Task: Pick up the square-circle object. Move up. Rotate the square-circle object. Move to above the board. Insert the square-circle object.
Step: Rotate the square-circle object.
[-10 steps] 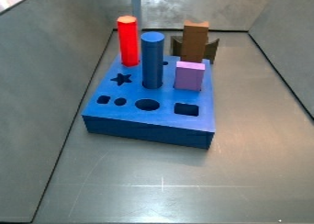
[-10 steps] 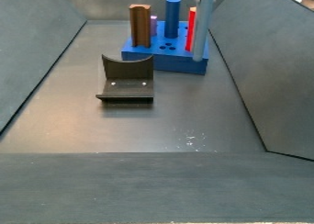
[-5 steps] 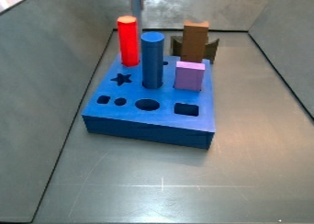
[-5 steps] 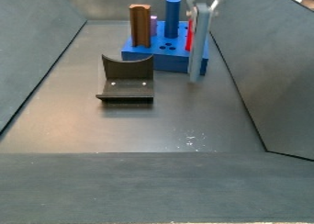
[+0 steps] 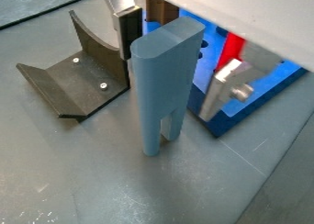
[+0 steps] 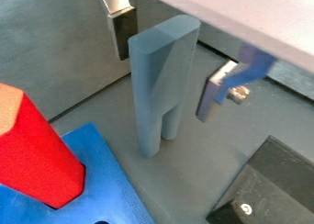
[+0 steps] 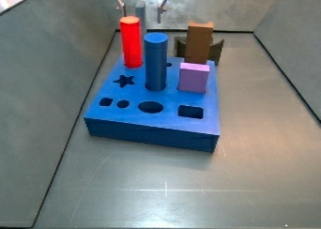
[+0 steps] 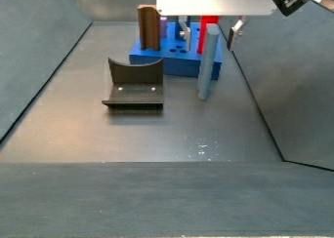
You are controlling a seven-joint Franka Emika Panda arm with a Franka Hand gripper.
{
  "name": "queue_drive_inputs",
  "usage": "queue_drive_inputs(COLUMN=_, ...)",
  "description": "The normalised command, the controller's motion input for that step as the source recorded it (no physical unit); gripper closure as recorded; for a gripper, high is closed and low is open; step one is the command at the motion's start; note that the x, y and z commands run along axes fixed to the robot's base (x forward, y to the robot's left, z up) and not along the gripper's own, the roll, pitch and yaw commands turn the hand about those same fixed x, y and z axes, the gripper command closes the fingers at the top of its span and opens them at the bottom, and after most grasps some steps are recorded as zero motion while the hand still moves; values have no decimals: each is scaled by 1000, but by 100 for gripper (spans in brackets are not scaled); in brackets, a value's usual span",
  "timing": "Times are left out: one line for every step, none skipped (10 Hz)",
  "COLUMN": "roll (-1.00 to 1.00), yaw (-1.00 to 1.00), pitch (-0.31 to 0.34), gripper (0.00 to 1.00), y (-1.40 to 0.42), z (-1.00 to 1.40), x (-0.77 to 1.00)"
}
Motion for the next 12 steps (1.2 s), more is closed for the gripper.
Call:
queue_drive_inputs(roll=-7, yaw=-49, pitch=-25, gripper=0, y=0, z=1000, x=-5)
queue_drive_inputs(roll=-9, yaw=-48, pitch=21, gripper=0, y=1, z=1000, x=-31)
queue_drive_inputs(roll=-10, yaw=-47, pitch=35, gripper=0, y=3, z=905, x=-31)
queue_drive_inputs(roll=-8, yaw=-47, pitch=48, gripper=0, y=6, z=674, x=-18)
queue_drive_inputs(roll=-8, yaw=-47, pitch=63, gripper=0, y=9, z=492, x=-8)
queue_drive_inputs(roll=-8, yaw=-47, pitch=80, gripper=0, y=11, z=310, x=1)
queue_drive_inputs(roll=-1, yaw=1000, pitch=7, gripper=0, y=0, z=0, x=0)
queue_drive_inputs(roll=0, yaw=1000, pitch=8, gripper=0, y=-4, z=-136, x=24)
queue_drive_inputs(roll=0, yaw=1000, pitch=7, gripper=0, y=-11, z=-112, x=34)
queue_drive_inputs(roll=0, yaw=1000, pitch=6, gripper=0, y=-7, z=-73, x=38)
queue_drive_inputs(roll=0, yaw=1000, pitch=6, gripper=0, y=-7, z=-61, x=39)
queue_drive_inputs(roll=0, yaw=1000, pitch=6, gripper=0, y=-6, z=-54, x=40)
